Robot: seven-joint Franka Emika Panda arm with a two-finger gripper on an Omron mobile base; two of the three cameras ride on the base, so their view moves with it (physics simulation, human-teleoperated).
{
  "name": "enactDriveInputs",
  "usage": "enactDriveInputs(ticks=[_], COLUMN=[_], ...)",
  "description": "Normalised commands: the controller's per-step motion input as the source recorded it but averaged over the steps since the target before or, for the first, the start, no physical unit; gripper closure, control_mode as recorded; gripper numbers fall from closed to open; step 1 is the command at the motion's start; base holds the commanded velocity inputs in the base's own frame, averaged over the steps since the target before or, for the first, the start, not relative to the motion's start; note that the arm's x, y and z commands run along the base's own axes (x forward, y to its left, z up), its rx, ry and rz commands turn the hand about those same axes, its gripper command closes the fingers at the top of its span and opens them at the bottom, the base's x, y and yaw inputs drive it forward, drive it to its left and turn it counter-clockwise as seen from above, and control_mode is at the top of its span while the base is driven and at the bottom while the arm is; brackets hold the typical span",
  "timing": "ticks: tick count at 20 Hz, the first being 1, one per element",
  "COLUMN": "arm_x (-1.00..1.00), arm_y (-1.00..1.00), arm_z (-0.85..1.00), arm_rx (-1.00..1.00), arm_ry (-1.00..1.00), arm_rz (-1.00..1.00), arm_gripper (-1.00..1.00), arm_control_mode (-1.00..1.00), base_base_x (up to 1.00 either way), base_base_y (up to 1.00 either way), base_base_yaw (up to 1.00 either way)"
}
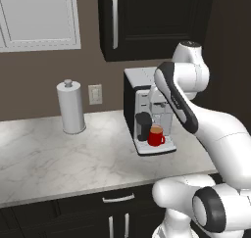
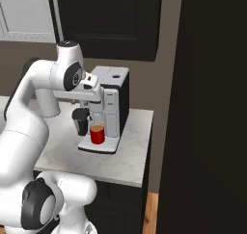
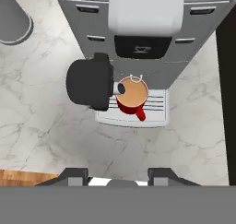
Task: Pick up the brewed coffee from the coffee machine and place it next to the breakfast plate on the dining counter.
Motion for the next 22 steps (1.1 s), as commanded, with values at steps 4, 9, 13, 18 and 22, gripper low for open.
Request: enactDriveInputs(ticks=[4,9,13,18,22], arm_x=[-0.10,-0.24,-0.07,0.00,0.00], arm_y=[0.00,-0.11,-0.06,-0.19,-0.32], arm_z=[-0.22,-0.48,-0.56,-0.36,-0.17], arm_rx=[0.00,0.00,0.00,0.03,0.10], arm_ry=[-0.13,-0.32,-0.22,-0.02,0.04], arm_rz=[0.03,0.03,0.07,0.12,0.18], arm_gripper=[-1.00,-1.00,-1.00,-1.00,-1.00], arm_control_mode=[-1.00,-1.00,-1.00,-1.00,-1.00], base_base_x=[0.00,0.00,0.00,0.00,0.00], base_base_y=[0.00,0.00,0.00,0.00,0.00], base_base_yaw=[0.00,0.00,0.00,0.00,0.00])
